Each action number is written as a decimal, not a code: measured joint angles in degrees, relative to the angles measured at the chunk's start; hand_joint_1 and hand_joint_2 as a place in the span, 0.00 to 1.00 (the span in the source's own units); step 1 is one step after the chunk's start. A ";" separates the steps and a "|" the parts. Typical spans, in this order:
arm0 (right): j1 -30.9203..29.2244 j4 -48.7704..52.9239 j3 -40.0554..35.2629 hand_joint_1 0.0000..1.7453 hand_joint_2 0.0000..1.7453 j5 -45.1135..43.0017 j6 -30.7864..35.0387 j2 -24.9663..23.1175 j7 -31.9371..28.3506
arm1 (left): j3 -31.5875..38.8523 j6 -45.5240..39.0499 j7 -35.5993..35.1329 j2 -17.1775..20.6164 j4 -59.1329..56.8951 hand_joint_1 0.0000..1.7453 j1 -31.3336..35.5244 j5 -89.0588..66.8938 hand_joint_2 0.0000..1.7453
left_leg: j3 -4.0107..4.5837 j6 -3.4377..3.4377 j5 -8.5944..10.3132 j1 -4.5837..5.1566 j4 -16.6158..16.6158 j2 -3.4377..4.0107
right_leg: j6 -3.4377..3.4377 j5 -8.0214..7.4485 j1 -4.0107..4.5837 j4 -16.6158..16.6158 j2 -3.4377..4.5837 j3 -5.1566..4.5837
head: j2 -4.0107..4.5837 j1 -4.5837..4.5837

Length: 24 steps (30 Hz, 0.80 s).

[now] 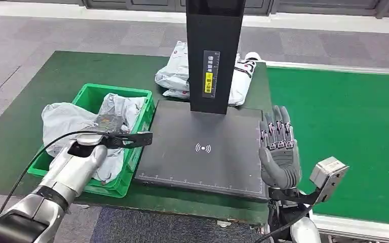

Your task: Moved the parcel from conveyor to table for the left to box.

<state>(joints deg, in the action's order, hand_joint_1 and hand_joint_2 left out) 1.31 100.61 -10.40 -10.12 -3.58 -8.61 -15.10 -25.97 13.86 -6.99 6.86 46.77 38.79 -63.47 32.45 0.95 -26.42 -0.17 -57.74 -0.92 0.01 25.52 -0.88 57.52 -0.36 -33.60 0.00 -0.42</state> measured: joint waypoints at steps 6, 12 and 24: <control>0.05 0.02 0.04 0.00 1.00 0.17 0.55 0.04 0.02 | 0.00 -1.20 -1.58 -0.13 -0.30 0.00 0.06 -1.46 0.00 | 0.01 -0.01 0.00 0.01 0.00 -0.09 | -0.01 0.01 -0.01 -0.01 -0.10 0.04 | 0.00 0.00; 0.04 0.02 0.04 0.00 1.00 0.17 0.70 0.22 0.00 | 0.02 -1.70 -3.04 -0.13 -0.70 0.00 0.04 -2.60 0.00 | 0.03 -0.07 0.04 0.01 -0.01 -0.19 | -0.02 0.01 -0.01 -0.02 -0.22 0.06 | 0.00 0.00; 0.07 0.02 0.04 0.00 1.00 0.17 0.79 0.37 -0.11 | 0.02 -1.73 -3.28 -0.13 -1.29 0.00 -0.09 -2.69 0.00 | 0.07 -0.14 0.09 0.02 -0.02 -0.31 | -0.02 0.01 -0.01 -0.03 -0.36 0.07 | 0.00 0.00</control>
<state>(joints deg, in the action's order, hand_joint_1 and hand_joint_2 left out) 1.39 100.63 -10.36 -9.94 -2.80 -8.24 -15.21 -25.94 12.13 -10.27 6.73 45.48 38.70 -66.16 32.52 0.81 -26.33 -0.15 -57.76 -1.23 -0.01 25.53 -0.89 57.49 -0.72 -33.53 0.00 -0.42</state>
